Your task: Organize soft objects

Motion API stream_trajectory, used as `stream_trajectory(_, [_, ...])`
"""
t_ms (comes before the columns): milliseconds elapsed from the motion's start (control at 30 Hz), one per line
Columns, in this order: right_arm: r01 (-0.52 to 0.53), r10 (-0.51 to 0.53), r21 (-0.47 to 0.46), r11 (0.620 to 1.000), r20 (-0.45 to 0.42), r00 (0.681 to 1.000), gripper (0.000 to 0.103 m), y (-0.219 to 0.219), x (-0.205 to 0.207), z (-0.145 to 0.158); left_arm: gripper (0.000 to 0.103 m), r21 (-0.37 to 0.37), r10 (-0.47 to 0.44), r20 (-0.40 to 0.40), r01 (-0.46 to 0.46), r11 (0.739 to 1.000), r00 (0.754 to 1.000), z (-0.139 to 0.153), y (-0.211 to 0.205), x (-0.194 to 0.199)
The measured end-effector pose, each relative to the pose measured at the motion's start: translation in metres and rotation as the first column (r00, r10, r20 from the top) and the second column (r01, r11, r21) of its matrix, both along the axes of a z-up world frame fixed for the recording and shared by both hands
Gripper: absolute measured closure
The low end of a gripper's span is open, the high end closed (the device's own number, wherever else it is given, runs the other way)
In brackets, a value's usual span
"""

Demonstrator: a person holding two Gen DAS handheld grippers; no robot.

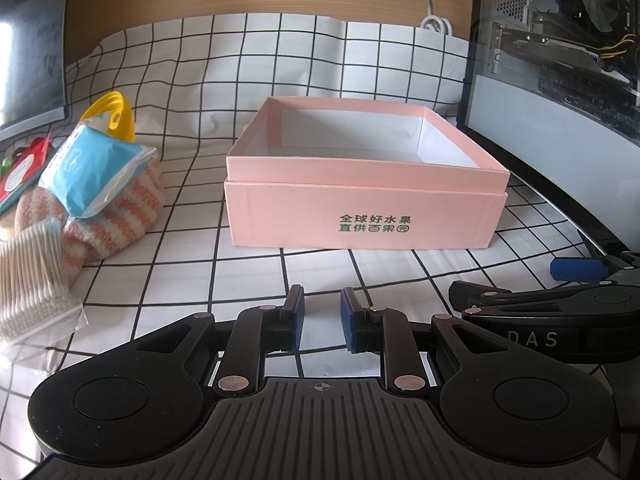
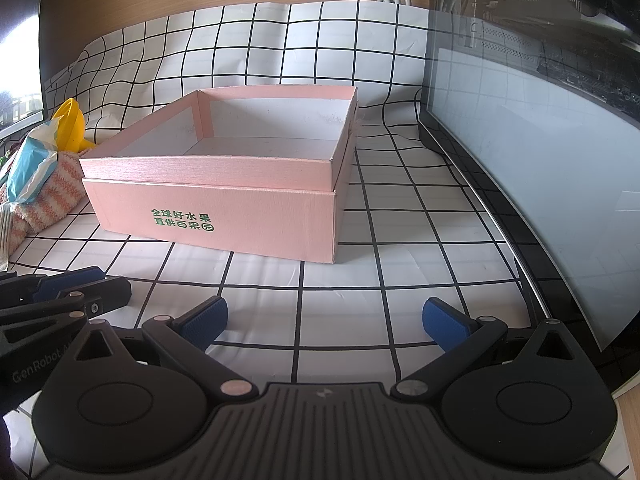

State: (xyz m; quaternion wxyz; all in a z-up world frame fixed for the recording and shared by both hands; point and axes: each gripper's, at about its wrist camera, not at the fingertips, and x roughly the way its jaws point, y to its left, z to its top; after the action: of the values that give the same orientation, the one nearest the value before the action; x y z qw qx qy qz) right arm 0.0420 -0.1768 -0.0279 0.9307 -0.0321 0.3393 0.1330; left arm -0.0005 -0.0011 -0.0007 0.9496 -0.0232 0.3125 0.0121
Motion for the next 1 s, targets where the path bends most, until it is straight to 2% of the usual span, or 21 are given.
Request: stream_trajectory(1000, [0.0,0.0,0.0,1.0,0.0,1.0,0.0,0.0001,-0.0001,0.0,0.08,0.01,-0.002,0.0,0.002,1.0,1.0,0.0001,-0.0031,0.0002])
